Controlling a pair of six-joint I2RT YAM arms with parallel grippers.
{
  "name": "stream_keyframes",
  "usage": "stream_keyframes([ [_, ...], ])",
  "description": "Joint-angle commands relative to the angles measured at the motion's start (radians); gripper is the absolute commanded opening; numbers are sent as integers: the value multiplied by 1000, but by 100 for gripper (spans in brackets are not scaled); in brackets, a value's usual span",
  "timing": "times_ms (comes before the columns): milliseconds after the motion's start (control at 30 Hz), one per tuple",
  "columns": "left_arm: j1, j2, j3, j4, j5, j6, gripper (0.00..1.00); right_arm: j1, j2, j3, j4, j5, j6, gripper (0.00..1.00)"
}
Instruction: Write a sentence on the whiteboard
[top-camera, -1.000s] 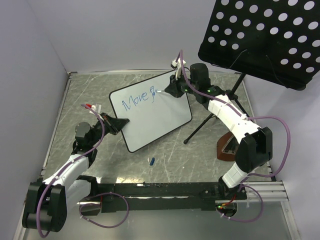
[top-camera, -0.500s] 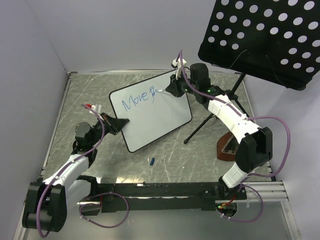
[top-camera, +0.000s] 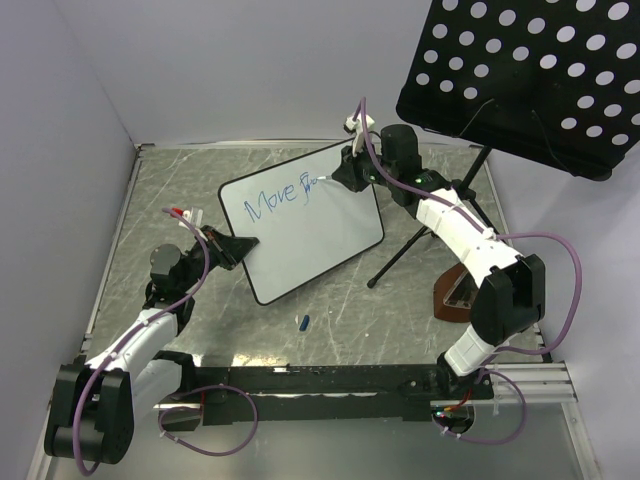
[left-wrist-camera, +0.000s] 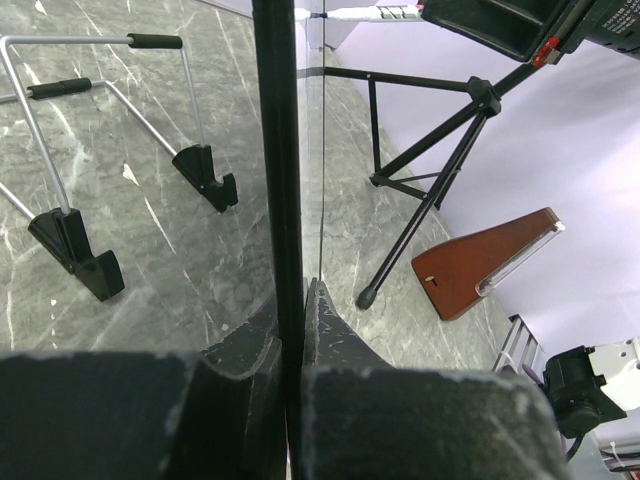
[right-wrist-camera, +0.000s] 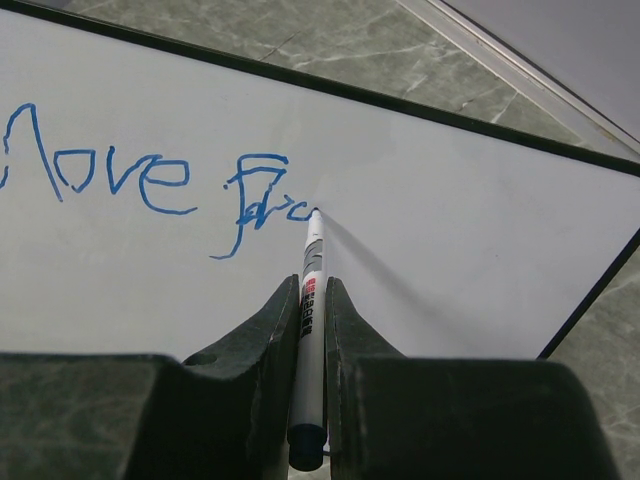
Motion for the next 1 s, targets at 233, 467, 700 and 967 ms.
stream_keyframes([
  [233, -6, 1, 13, -20, 36, 114, 1, -3, -30, 5, 19, -11, -14, 0],
  [467, -6, 0, 12, -21, 35, 115, 1, -3, -48, -29, 15, -17, -23, 0],
  [700, -6, 0, 13, -18, 38, 112, 1, -3, -57, -38, 10, -2, -29, 0],
  [967, -6, -5, 10, -23, 36, 115, 1, -3, -37, 1, 29, 35, -32, 0],
])
